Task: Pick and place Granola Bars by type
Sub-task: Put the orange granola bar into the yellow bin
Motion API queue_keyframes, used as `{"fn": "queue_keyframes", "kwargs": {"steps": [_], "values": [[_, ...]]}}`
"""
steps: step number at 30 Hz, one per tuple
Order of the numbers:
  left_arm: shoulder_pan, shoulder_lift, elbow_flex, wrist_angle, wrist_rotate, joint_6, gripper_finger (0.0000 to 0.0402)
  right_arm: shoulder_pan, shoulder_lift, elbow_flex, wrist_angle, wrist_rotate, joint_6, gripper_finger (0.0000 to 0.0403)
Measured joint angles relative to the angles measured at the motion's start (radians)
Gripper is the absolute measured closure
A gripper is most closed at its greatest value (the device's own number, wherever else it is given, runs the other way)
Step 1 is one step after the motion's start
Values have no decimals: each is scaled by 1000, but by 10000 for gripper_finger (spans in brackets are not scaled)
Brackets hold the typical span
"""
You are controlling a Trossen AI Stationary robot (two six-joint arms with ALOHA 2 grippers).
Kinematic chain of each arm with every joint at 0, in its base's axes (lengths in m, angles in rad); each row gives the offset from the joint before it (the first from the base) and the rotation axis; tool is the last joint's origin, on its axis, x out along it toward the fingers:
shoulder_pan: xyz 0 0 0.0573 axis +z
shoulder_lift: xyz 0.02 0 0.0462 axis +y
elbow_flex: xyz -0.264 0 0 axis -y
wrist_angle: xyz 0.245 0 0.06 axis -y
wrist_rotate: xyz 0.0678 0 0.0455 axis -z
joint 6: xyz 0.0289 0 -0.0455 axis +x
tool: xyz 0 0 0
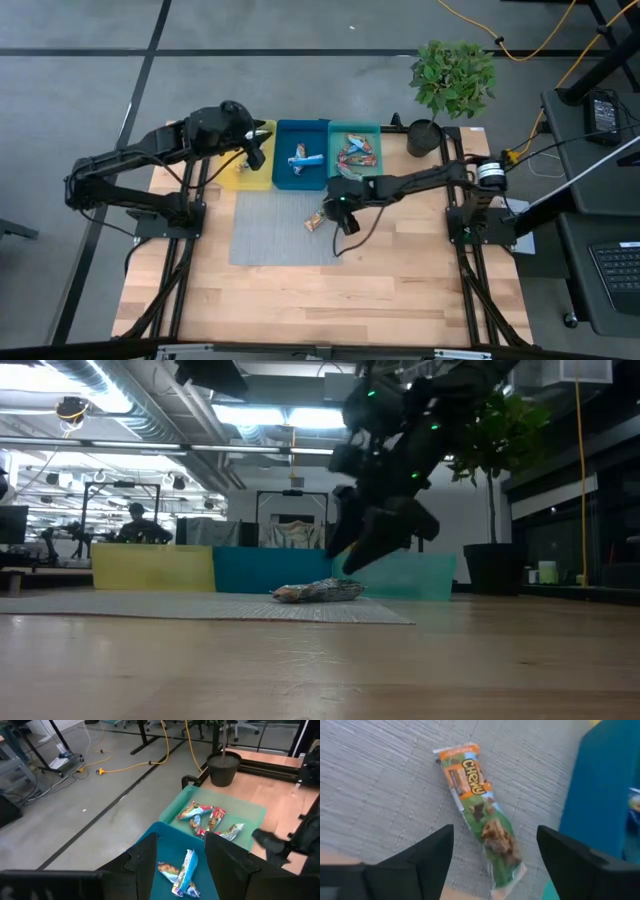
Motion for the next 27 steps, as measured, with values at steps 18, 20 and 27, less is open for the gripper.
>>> {"fn": "queue_keyframes", "kwargs": {"steps": [18,20,27], "values": [[-47,1,0,-2,-19,-8,251,-9,175,178,-165,-51,-51,189],[-52,1,0,-2,-22,-8,251,-11,175,178,-163,-51,-46,216],[-65,1,0,-2,-24,-8,251,-27,175,177,-138,-50,2,335]]}}
